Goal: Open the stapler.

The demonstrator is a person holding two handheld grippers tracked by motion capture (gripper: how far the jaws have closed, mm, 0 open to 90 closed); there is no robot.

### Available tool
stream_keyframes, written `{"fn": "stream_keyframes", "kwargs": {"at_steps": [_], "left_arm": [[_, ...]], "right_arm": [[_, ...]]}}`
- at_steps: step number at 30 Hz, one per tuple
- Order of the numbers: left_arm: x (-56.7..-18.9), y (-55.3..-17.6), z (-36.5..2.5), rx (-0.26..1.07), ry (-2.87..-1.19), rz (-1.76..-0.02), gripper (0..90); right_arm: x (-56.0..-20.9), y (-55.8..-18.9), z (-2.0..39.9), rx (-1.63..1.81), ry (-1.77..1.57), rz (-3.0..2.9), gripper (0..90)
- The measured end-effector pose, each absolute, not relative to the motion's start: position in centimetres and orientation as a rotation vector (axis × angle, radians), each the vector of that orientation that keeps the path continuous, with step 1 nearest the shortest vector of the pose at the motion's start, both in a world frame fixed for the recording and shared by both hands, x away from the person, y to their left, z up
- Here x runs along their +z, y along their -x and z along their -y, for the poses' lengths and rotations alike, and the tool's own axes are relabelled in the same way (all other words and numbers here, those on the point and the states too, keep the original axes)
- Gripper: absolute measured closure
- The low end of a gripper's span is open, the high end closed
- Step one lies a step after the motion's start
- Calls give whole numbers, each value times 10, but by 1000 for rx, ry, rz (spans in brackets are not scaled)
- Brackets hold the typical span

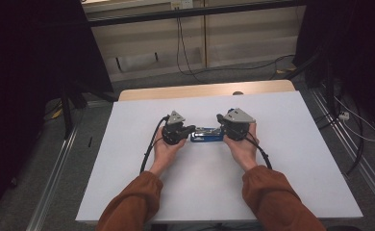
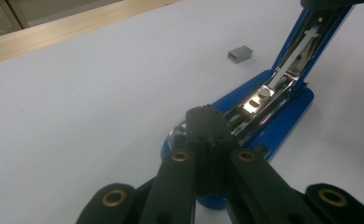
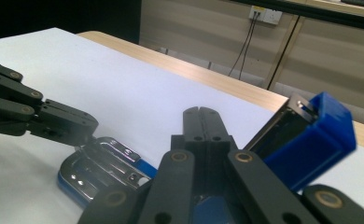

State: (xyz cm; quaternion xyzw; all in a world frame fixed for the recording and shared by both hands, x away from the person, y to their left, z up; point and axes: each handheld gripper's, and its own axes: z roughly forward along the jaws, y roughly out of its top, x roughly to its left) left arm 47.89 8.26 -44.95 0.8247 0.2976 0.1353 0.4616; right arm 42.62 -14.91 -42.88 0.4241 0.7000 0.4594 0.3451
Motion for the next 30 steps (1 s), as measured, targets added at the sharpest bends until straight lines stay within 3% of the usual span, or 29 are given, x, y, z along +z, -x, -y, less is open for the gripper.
{"fn": "stream_keyframes", "kwargs": {"at_steps": [30], "left_arm": [[-449,-478,-82,335,-2028,-733,900]], "right_arm": [[-432,-420,172,1192,-1171,-1804,900]]}}
